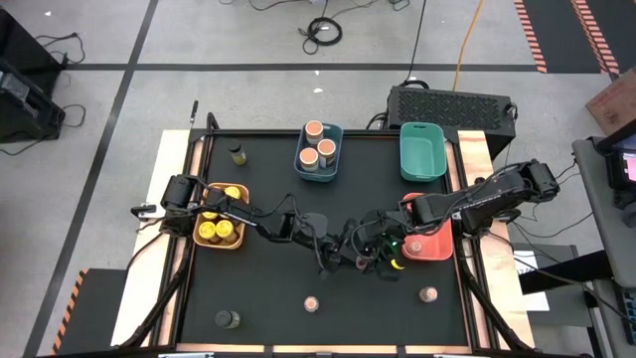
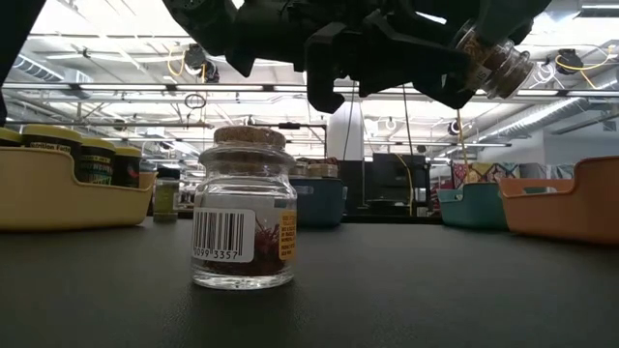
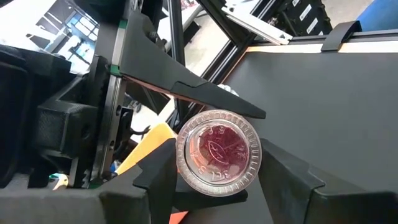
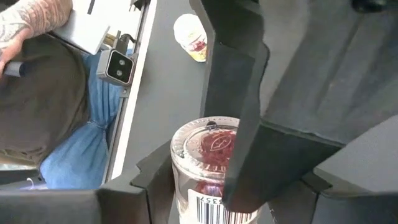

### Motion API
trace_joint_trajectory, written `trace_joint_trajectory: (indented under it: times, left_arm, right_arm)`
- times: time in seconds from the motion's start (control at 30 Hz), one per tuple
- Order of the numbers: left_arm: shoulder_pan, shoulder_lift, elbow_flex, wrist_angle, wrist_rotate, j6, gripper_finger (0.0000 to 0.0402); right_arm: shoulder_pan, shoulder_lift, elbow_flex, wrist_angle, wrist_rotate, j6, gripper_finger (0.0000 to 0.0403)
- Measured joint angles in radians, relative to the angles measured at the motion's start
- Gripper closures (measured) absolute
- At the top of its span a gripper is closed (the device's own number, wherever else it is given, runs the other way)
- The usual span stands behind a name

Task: Sort spices by type
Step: Put the small brown seasoning bottle into the orange bin

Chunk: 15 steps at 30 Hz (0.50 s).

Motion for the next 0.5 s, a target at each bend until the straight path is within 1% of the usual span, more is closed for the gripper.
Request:
trace_joint_trajectory:
  times: [0.17,0.33,0.5]
  left_arm:
    - [0.0,0.0,-0.001,-0.002,-0.011,0.0,0.0208]
    - [-0.003,-0.004,-0.001,-0.041,-0.051,-0.01,0.0208]
    - [-0.002,-0.042,-0.002,-0.101,-0.053,-0.053,0.0208]
  right_arm:
    - [-0.002,-0.001,0.0,-0.008,0.014,0.016,0.0169]
    - [-0.012,-0.004,0.0,-0.029,0.013,-0.006,0.0128]
    - [-0.039,-0.048,0.002,-0.121,0.01,-0.007,0.0111]
